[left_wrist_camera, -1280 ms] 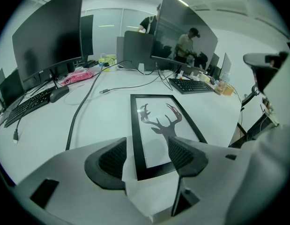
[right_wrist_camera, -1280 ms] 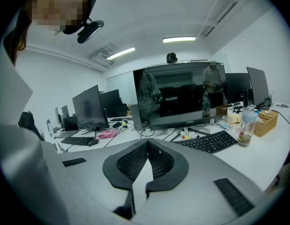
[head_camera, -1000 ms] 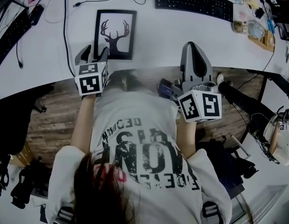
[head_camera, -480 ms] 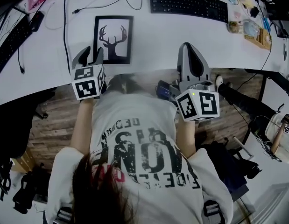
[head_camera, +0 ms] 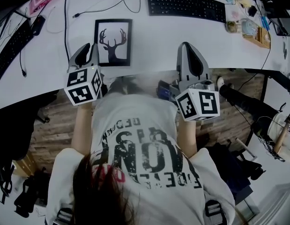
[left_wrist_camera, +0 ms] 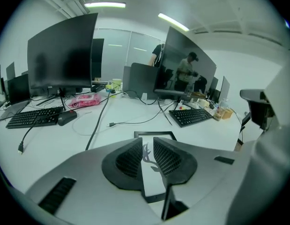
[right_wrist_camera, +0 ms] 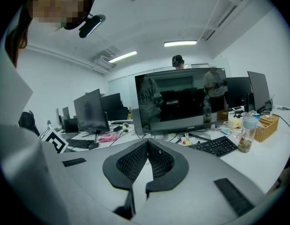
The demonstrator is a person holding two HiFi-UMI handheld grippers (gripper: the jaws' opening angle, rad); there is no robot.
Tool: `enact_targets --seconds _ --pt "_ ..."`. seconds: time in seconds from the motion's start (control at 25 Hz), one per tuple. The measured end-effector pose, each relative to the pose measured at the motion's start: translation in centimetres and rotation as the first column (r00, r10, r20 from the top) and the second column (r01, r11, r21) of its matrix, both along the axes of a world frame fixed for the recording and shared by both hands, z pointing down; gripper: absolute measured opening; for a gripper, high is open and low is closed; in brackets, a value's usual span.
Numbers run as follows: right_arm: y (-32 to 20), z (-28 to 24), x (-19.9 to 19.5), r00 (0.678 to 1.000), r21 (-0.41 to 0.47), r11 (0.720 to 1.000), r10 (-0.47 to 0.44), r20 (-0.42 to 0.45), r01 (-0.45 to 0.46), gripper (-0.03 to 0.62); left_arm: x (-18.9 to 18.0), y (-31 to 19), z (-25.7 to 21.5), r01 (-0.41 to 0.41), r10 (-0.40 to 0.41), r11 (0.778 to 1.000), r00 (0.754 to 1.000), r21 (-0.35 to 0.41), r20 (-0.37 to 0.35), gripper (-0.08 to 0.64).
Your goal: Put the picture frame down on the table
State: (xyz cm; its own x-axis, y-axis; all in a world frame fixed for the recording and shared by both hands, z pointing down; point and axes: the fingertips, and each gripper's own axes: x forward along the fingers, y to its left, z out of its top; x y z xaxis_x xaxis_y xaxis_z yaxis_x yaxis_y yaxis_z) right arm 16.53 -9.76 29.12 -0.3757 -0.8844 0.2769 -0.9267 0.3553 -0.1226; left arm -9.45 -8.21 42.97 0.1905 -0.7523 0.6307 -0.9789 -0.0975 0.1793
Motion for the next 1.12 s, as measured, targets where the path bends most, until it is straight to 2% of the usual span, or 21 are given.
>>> enact_targets --seconds 0.24,0.4,0.6,0.8,1.12 --pt "0.0 -0.4 -0.1 1.000 0.010 1.000 0.002 -0.003 -0.002 0.002 0.2 -1.0 -2.8 0.012 -0.011 0.996 1.000 0.088 -0.014 0.018" --pt "0.0 -0.7 0.1 1.000 0.024 1.000 0.007 0.007 -0.007 0.002 0.7 -1.7 -5.7 0.002 0.003 0.985 1.000 0.175 -0.027 0.003" --pt "0.3 -1.1 0.2 1.000 0.033 0.999 0.012 0.009 -0.013 0.000 1.3 -2.4 -9.5 -0.012 0.025 0.961 0.999 0.277 -0.044 0.002" --pt "0.3 -1.6 0.1 1.000 0.045 0.999 0.003 0.008 -0.004 0.002 1.4 -2.7 -13.2 -0.024 0.039 0.930 0.999 0.367 -0.032 0.002" --pt "0.2 -3.0 -0.8 1.000 0.073 0.997 -0.016 0.014 0.015 0.002 1.5 -2.1 -17.6 -0.026 0.051 0.887 0.998 0.461 -0.041 0.002"
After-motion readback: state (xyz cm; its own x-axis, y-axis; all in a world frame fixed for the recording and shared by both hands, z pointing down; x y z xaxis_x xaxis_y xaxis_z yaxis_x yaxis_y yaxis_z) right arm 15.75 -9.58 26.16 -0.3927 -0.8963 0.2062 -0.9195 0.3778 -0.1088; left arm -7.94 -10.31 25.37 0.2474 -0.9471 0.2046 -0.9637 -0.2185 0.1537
